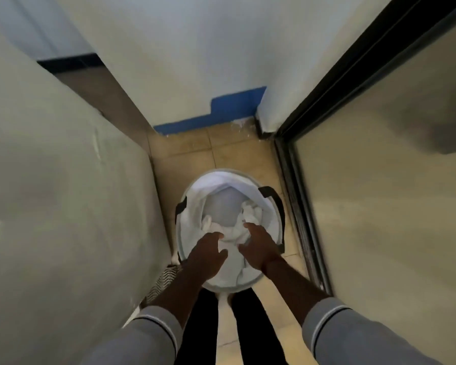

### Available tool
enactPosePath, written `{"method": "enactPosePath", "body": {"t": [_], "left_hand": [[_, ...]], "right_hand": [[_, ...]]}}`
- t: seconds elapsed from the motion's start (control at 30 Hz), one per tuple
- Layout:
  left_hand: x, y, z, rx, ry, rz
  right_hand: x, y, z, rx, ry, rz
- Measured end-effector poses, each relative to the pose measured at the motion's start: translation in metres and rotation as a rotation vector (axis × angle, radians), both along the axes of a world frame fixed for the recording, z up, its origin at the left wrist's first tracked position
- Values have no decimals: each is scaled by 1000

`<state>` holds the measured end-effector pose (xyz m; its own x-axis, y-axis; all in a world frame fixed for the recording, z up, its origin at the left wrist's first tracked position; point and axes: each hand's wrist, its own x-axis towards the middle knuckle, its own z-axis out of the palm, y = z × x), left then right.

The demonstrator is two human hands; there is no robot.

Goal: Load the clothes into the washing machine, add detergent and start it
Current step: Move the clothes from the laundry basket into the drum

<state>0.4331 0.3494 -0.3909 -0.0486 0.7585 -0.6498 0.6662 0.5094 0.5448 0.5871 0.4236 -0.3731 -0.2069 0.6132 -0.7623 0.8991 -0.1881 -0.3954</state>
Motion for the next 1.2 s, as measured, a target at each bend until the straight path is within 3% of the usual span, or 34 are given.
{"method": "enactPosePath", "body": {"t": [0.23,0.4,0.47,0.57,0.63,0.77,0.9,1.07,1.2], "left_hand": [[32,13,-222,166,72,-139],[48,16,-340,-17,245,-472],[58,-1,-371,-15,335,-573],[62,-2,-367,57,242,-555],[62,-3,-351,-46,92,-434],[43,7,-285,132,133,-334],[29,1,-182,166,-18,14],[29,-6,-35,196,-251,231],[28,-13,103,265,-286,296]], "right_hand": [[6,20,-234,-46,-259,144],[20,3,-356,-56,-384,196],[26,-6,-385,52,-420,279],[37,-7,-394,331,-319,320],[41,-2,-373,290,-211,282],[29,-5,-282,259,-4,83],[27,-13,-165,338,69,-57],[34,-24,-10,301,194,-231],[32,-38,118,318,252,-120]]}}
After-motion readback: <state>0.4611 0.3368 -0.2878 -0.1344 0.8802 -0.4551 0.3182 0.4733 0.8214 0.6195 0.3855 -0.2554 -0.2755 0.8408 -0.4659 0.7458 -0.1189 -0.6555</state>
